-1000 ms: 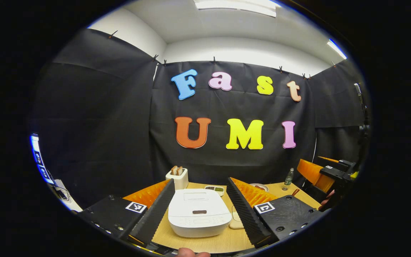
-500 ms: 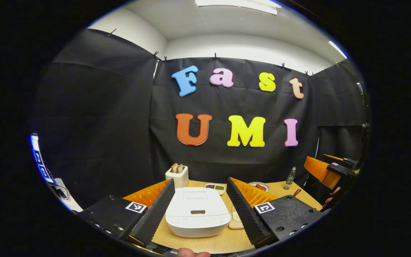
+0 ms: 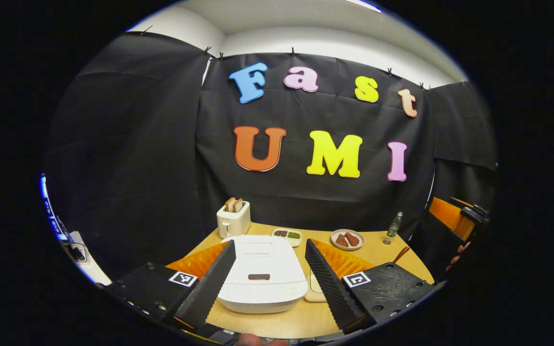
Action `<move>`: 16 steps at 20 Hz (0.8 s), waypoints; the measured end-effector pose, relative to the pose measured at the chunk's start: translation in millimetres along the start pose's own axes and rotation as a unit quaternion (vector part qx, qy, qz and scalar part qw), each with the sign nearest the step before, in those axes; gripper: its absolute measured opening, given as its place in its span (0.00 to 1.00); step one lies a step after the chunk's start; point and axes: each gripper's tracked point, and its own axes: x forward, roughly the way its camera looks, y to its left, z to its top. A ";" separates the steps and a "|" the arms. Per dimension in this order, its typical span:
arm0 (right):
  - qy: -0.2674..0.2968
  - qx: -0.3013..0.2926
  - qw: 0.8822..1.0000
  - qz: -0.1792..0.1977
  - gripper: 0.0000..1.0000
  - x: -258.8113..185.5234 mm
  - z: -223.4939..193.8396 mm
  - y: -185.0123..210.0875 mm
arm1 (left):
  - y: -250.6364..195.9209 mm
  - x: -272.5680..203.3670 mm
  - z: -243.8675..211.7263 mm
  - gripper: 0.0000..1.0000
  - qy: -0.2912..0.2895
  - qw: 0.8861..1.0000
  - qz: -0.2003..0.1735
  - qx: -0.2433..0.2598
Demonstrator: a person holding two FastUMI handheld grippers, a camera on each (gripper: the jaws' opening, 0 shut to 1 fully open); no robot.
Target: Close the left gripper, press the button to open the rice cooker; take a wooden spoon from the chopstick holder with the right hand, scoop a spoonful of rice and pour it into the rice cooker, then put the wooden spoon back into the chopstick holder.
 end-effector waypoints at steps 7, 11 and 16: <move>0.030 0.010 1.000 -0.004 1.00 25.7 -29.3 -25.1 | 10.2 45.3 -54.2 0.95 0.129 0.992 0.007 0.006; 0.045 0.023 0.999 -0.010 1.00 39.6 -45.2 -42.0 | 26.9 63.7 -82.3 0.58 0.216 0.976 0.017 0.002; 0.061 0.044 0.997 -0.029 1.00 50.3 -57.4 -71.2 | 18.9 83.9 -109.1 0.02 0.287 0.957 -0.008 -0.029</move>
